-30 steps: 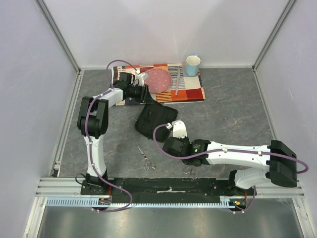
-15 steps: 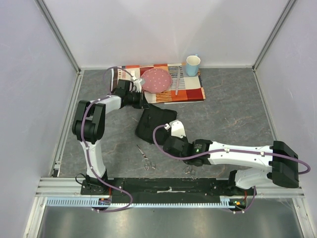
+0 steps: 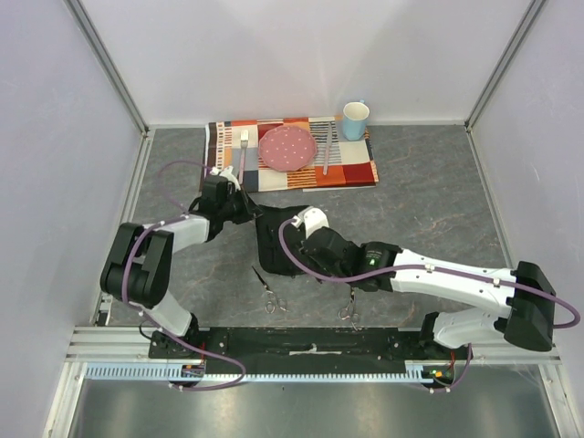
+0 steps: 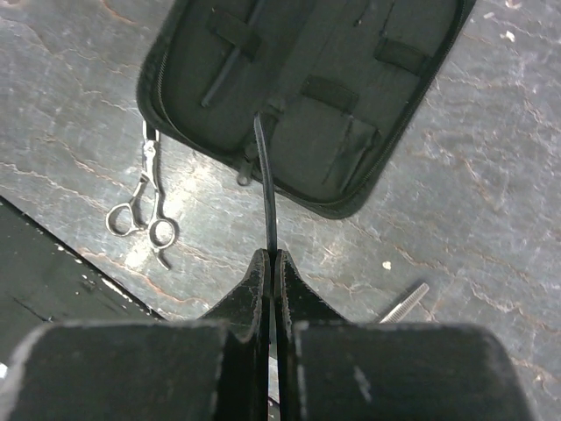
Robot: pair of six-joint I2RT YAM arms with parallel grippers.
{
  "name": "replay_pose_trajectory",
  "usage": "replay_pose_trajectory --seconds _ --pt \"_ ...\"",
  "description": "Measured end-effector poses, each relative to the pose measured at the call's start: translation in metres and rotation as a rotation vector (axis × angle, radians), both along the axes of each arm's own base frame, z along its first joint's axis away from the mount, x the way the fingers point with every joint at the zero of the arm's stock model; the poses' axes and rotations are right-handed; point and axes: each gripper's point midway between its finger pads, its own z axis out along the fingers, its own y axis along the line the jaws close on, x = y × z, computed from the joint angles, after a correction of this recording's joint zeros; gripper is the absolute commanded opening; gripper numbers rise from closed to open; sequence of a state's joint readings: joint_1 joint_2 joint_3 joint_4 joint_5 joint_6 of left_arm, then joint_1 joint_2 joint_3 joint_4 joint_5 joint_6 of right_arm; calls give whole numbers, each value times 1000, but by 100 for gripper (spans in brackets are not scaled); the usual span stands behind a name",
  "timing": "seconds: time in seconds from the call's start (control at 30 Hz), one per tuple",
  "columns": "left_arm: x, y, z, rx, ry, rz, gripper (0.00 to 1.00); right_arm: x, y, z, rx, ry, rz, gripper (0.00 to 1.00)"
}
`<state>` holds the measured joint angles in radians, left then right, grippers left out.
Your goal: Sort the hair-cutting tools
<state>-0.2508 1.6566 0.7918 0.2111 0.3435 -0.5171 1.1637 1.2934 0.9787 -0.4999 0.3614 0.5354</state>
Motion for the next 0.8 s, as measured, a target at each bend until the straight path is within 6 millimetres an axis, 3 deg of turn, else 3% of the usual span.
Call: replay_pose_trajectory --seconds 0.13,0.3,0.43,0.6,0.8 --pt "-10 11 0 -38 9 131 2 2 11 -1 -1 5 37 0" --pt "-23 26 -2 -87 8 278 2 3 20 -28 -40 68 70 0" --pt "-27 33 -2 -122 -5 357 2 12 25 -39 -26 106 88 0" --pt "-31 36 2 -165 -47 391 2 22 29 -51 -31 123 133 0" --pt "-40 33 5 -222 -115 361 2 20 35 -85 -83 182 189 0"
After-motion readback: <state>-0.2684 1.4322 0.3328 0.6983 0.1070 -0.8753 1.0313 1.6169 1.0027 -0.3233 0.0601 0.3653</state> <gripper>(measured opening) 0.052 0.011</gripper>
